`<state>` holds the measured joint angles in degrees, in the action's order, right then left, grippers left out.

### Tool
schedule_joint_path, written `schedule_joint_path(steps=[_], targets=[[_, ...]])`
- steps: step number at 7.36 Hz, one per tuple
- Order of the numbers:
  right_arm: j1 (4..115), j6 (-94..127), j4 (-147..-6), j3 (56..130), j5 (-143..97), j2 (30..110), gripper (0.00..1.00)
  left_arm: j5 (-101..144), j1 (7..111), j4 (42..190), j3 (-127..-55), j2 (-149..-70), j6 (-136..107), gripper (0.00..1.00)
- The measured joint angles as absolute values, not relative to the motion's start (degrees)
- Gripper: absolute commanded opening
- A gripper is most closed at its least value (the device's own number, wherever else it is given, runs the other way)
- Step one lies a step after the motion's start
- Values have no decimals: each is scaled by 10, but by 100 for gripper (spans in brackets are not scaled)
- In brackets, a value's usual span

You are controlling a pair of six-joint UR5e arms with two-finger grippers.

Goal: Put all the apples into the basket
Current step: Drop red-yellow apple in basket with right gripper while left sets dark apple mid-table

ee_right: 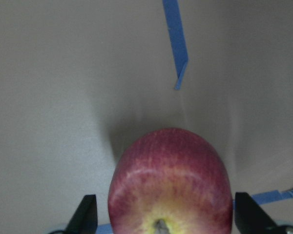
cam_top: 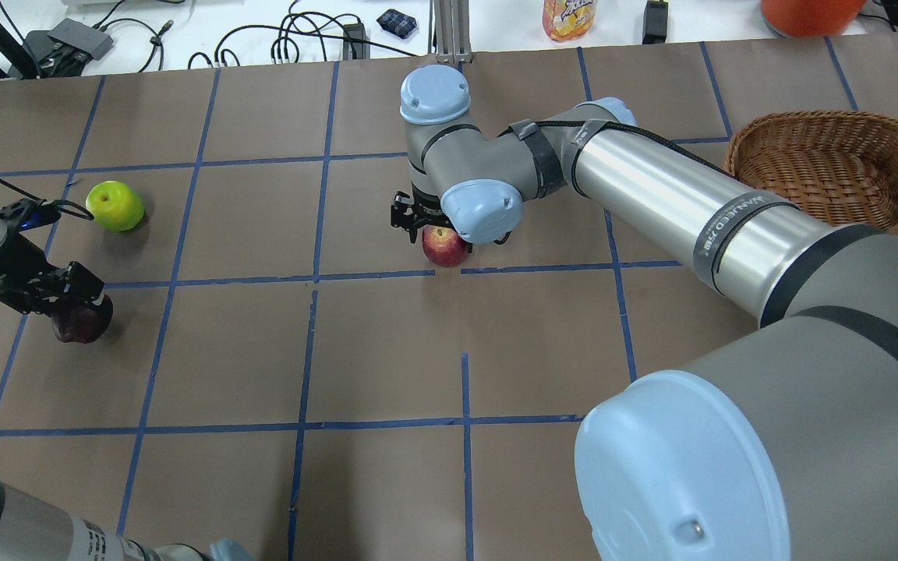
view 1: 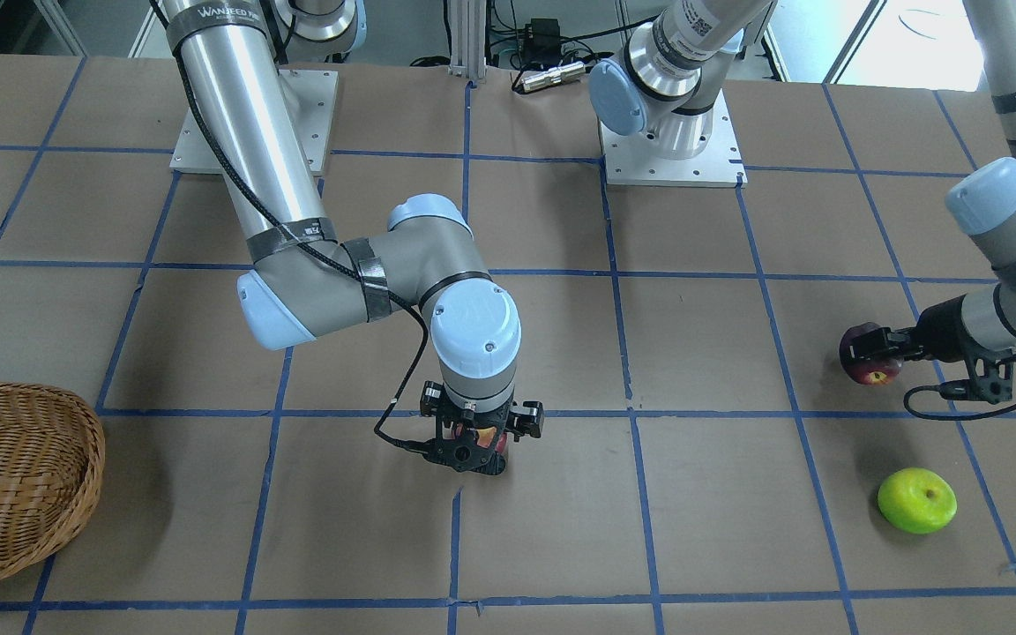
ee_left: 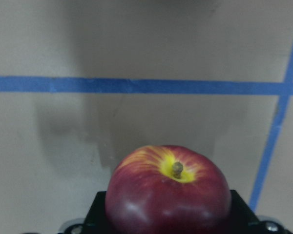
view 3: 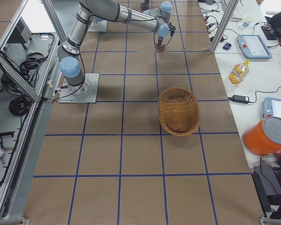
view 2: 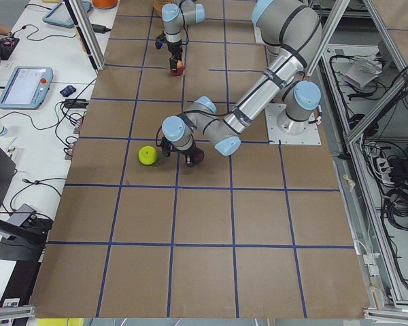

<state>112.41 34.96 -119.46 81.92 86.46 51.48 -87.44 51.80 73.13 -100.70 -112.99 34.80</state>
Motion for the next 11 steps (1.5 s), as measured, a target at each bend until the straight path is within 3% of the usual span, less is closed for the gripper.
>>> schedule_joint_path(steps=[1,3,6,10,11], targets=[[1124,349,-1206,819,861,510,0,-866,538,782,-969,-1117,318,1],[1120,348,-1212,819,864,514,0,-836,625,834,-925,-1109,215,1],[1064,318,-1145,818,869,577,0,-816,717,791,-932,-1115,93,1],[823,20,-1016,821,913,663,0,-754,919,586,-947,-1165,-206,1],[776,-56,-1017,822,935,665,0,-762,967,531,-947,-1190,-272,12]])
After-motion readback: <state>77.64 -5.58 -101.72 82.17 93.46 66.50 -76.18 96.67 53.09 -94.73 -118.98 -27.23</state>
